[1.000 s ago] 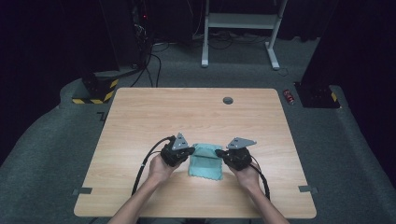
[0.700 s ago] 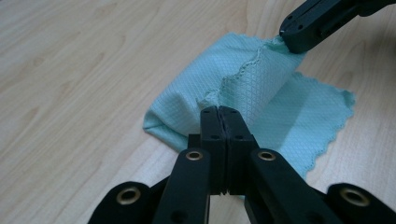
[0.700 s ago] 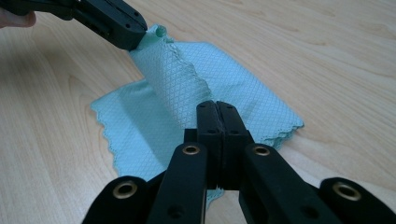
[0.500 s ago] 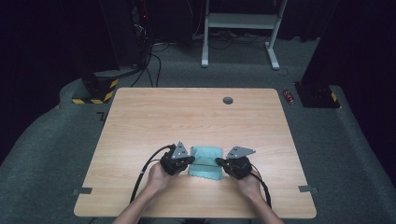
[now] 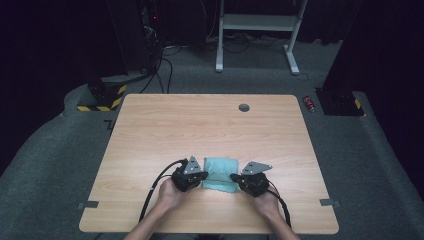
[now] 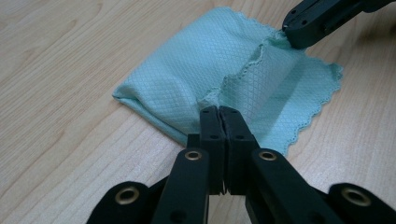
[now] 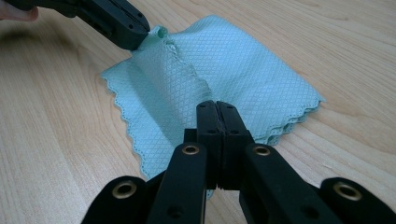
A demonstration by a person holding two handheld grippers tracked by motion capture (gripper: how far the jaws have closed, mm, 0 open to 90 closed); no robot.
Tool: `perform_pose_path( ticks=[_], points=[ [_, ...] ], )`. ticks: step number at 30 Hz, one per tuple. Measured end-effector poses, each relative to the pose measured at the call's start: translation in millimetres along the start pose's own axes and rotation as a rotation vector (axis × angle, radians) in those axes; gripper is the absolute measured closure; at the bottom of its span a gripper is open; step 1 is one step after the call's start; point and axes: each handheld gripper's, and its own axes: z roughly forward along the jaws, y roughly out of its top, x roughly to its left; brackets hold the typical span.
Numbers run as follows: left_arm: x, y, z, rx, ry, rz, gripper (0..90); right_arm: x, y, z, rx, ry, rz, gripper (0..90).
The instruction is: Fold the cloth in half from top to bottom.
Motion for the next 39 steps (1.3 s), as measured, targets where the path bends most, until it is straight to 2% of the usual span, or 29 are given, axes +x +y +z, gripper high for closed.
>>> perform_pose_path(
  ticks=[10,18,32,39],
  points=[
    [-0.4,-1.2,-0.1,-0.002,0.001,-0.005,88.4,0.5,-0.4,1.1,0.010,0.000,0.001,89.3],
    [-1.8,-4.3,0.6,-0.011,-0.004,-0.036,88.3,0.5,-0.8,1.2,0.017,-0.005,-0.005,89.3],
    [-5.6,-7.3,-0.4,-0.007,0.001,-0.039,86.1,0.6,-5.9,2.4,0.030,0.008,0.015,88.1],
    [-5.8,-10.2,-2.9,-0.009,-0.008,-0.058,82.3,0.3,-7.9,1.1,0.032,0.023,0.028,80.1]
  ],
)
